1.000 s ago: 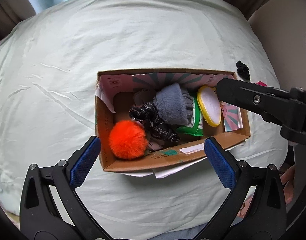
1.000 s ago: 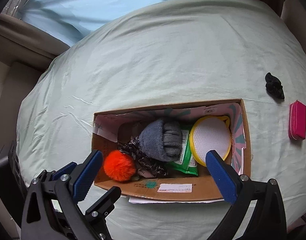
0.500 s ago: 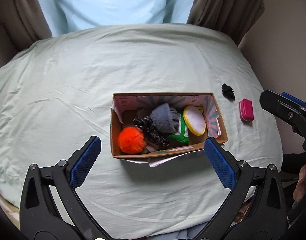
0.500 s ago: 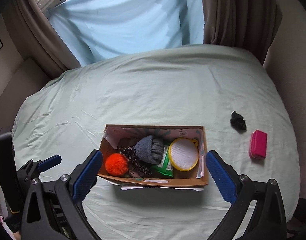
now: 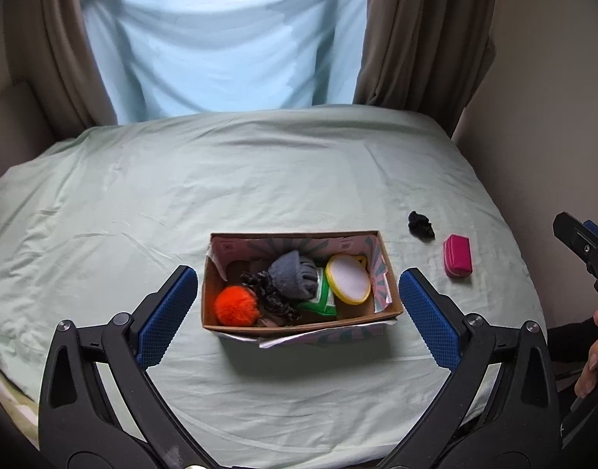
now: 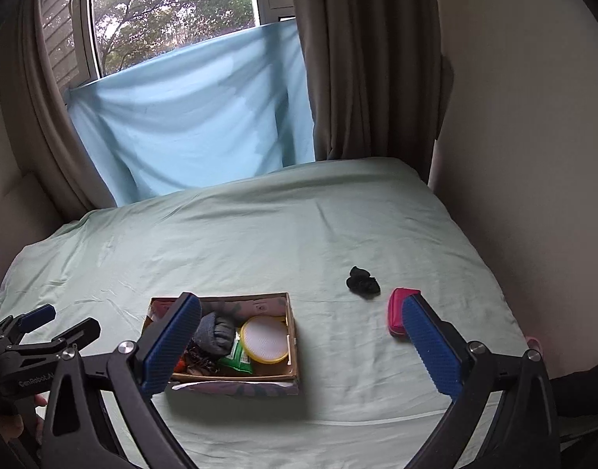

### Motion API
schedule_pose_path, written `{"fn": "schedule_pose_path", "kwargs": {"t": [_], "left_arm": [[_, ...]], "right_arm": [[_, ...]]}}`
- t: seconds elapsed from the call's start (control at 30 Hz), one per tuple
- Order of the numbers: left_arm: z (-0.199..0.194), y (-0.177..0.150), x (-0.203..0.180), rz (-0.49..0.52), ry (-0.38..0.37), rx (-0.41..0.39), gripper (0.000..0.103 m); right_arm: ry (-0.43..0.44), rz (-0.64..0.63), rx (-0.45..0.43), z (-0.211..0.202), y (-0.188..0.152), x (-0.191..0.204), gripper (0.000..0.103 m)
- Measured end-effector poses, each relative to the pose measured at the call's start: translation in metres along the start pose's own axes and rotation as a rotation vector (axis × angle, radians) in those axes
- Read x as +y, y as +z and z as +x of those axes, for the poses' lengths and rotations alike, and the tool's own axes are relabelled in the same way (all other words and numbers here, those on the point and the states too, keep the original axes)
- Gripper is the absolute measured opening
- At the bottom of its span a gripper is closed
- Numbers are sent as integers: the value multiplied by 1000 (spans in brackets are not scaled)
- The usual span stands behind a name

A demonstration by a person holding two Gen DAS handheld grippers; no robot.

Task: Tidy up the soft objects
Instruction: 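Withdraw both tools toward the plain black scrunchie and pink pouch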

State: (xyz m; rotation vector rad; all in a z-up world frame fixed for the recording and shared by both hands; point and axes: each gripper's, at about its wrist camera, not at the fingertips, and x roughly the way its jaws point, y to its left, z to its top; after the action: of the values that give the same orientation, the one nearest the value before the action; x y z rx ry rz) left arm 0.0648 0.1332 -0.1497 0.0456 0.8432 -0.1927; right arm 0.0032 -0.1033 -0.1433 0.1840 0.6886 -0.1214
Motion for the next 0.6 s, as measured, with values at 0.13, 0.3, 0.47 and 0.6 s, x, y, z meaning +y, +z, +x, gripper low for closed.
{"fn": "schedule_pose_path", "kwargs": {"t": [0.13,0.3,0.47,0.6], "left_arm": [[2,8,-37,8,-18,-8,103],[22,21,-90,25,-52,1,102],[62,35,-145,34,-66,44,102],[106,47,-186,59,-75,96,102]], "right_arm": [[-1,3,-26,-5,5,-27,102],[5,4,-3,5,12,-70,102],[15,15,46,31,18,-120,102],[29,25,101,63,20,-157,102]]}}
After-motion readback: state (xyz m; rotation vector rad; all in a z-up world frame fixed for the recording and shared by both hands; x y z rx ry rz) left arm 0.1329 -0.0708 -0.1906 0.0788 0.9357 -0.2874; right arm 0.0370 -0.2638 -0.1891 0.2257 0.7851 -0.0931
